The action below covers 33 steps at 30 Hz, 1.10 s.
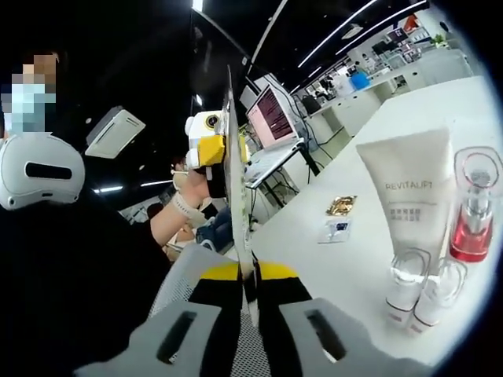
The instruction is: Arrange the skincare products in the storage area until every visible bottle or jar stands upright without overlapping.
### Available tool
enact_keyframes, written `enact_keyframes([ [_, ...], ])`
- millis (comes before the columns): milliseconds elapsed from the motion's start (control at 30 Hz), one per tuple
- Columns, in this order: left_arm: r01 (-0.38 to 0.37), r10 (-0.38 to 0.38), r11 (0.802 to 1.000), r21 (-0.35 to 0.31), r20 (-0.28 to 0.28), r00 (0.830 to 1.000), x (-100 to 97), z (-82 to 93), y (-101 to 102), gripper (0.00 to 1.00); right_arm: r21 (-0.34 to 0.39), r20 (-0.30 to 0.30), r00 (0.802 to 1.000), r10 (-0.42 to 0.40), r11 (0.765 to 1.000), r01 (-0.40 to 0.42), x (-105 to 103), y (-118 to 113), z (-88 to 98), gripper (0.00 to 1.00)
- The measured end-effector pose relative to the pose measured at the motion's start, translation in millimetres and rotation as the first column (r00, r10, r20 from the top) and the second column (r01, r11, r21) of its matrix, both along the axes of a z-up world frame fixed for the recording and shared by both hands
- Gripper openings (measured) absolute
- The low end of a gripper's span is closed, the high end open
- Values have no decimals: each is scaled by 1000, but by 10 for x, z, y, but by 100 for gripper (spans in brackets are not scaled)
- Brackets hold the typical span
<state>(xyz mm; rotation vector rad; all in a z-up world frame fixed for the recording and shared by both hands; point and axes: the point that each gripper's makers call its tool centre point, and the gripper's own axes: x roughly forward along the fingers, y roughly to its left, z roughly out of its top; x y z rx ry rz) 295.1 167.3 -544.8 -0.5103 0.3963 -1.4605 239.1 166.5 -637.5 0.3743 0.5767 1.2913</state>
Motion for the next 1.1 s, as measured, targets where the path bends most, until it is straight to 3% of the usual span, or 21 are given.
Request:
enact_keyframes([
  [67,-24,23,999,-35,-26,999,51,42,32,0,-1,-12,1000,-19,1000,19,13,-1,-23,5],
  [267,-65,65,998,-7,-56,996,148,-104,86,0,39,-66,995,-76,996,78,31,7,-33,4],
  [467,-117,124,991,60,-112,986,287,-363,116,0,21,-117,989,-87,996,90,6,29,-110,2],
  [667,-146,162,976,159,-92,982,360,-576,55,0,-28,-154,982,-113,994,110,45,27,-239,2],
  [700,-151,168,973,177,-87,982,371,-611,50,0,-32,-155,981,-116,993,112,49,23,-250,2],
  [800,-182,198,934,307,-21,980,419,-840,68,0,-70,-159,979,-127,991,117,58,6,-333,2],
  [967,-179,198,922,343,-21,980,425,-930,19,0,-95,-164,975,-152,986,138,72,-17,-417,1],
  [1100,-194,216,893,406,-9,976,509,-1048,24,0,-128,-154,970,-190,977,171,133,-56,-480,2],
])
